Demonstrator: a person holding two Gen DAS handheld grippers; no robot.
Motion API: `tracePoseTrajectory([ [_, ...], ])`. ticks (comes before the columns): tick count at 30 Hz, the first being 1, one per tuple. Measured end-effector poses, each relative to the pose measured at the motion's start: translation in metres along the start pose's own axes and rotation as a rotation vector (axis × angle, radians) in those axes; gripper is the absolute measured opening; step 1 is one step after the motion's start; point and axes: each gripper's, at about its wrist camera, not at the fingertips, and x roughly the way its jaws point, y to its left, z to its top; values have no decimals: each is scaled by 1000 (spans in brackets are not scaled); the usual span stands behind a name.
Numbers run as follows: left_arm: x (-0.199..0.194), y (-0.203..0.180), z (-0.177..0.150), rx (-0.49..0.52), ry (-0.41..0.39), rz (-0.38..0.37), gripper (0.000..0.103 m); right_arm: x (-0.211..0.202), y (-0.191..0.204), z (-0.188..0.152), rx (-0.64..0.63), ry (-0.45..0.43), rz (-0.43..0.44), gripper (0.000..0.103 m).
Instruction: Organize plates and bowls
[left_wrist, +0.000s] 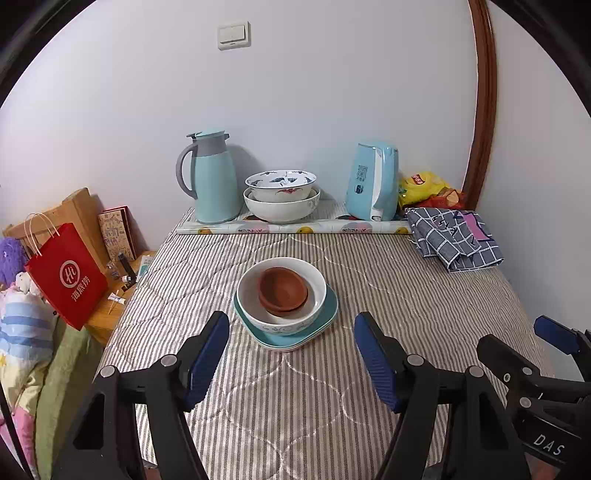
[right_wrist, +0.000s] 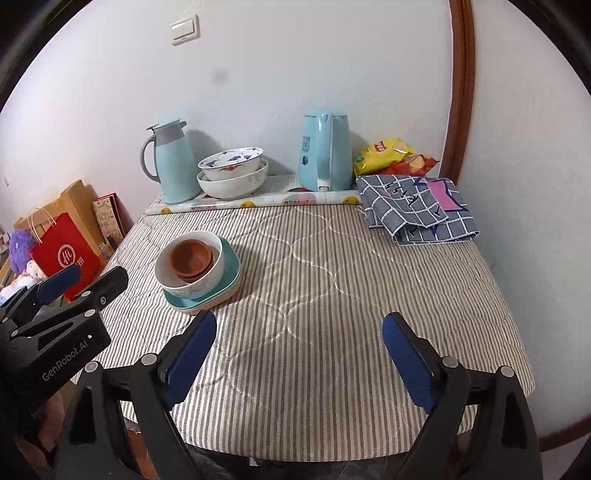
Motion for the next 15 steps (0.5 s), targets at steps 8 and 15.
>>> tracePoseTrajectory([
  [8,1,2,-1,-6,5,2,69,0,2,-2,-7,2,-4,91],
  [15,2,3,-2,-12,6,3,69,1,5,-2,-12,5,-4,91],
])
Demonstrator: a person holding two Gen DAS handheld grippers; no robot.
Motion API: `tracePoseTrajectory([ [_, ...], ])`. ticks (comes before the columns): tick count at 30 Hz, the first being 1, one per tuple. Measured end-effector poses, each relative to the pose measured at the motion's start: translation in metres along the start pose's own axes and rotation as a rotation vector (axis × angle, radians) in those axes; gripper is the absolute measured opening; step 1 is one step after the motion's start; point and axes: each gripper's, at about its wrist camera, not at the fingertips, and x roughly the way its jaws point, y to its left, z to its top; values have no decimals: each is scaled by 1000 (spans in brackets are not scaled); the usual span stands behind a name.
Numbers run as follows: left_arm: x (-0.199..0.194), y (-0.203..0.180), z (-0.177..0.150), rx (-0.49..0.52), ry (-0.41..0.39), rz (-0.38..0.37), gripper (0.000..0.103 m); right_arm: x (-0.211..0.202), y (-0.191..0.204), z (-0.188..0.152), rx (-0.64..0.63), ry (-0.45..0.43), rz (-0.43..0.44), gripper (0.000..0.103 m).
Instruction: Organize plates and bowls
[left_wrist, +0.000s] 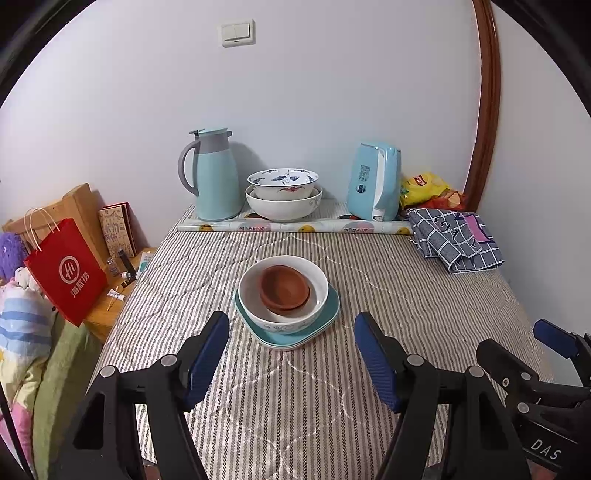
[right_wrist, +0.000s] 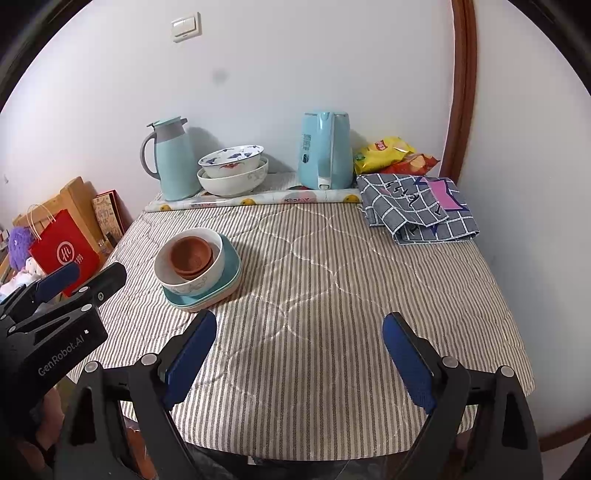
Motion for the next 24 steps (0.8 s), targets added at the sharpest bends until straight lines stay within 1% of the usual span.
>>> tracePoseTrajectory([
  [3,0,0,1,-5,1,-10,69,-1,0,0,0,-3,-1,91],
  [24,-4,0,5,-2,-8,-7,69,-6,3,-1,0,-12,1,91],
])
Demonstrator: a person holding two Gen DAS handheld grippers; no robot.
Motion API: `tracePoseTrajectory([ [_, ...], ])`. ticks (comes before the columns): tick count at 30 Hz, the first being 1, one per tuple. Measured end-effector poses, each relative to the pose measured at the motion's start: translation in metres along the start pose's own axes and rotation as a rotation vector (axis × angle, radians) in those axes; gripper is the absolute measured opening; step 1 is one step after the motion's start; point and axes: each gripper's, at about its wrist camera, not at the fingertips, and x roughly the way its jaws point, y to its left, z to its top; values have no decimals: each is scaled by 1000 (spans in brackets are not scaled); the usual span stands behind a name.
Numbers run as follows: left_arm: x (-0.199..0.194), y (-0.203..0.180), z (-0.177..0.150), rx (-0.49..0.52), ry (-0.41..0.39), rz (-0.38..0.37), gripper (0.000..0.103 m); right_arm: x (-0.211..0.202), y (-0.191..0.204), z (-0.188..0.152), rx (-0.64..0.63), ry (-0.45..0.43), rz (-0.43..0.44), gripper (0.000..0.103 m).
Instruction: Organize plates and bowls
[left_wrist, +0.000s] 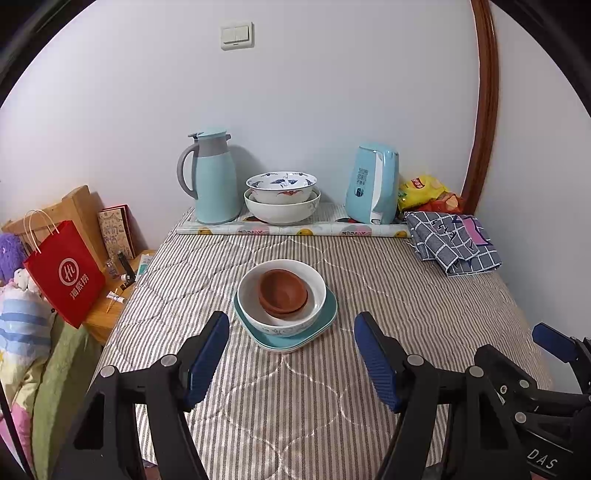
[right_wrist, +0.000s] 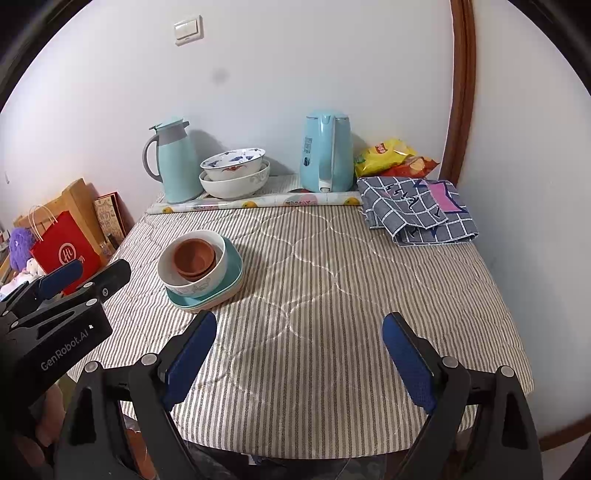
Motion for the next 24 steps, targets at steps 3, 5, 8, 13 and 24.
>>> tracePoseTrajectory([
  [3,0,1,0,-1,0,-1,69,-1,0,0,-1,-1,-1,91],
  [5,0,1,0,-1,1,-1,69,-2,1,0,0,-2,0,91],
  [8,-1,1,0,-4,1,-3,69,-2,0,0,0,-1,0,91],
  [13,-1,1,0,-5,2,-5,69,-3,1,0,-2,-4,1,91],
  [24,7,1,-1,-16,16,-11,69,-2,6,0,-2,-3,7,91],
])
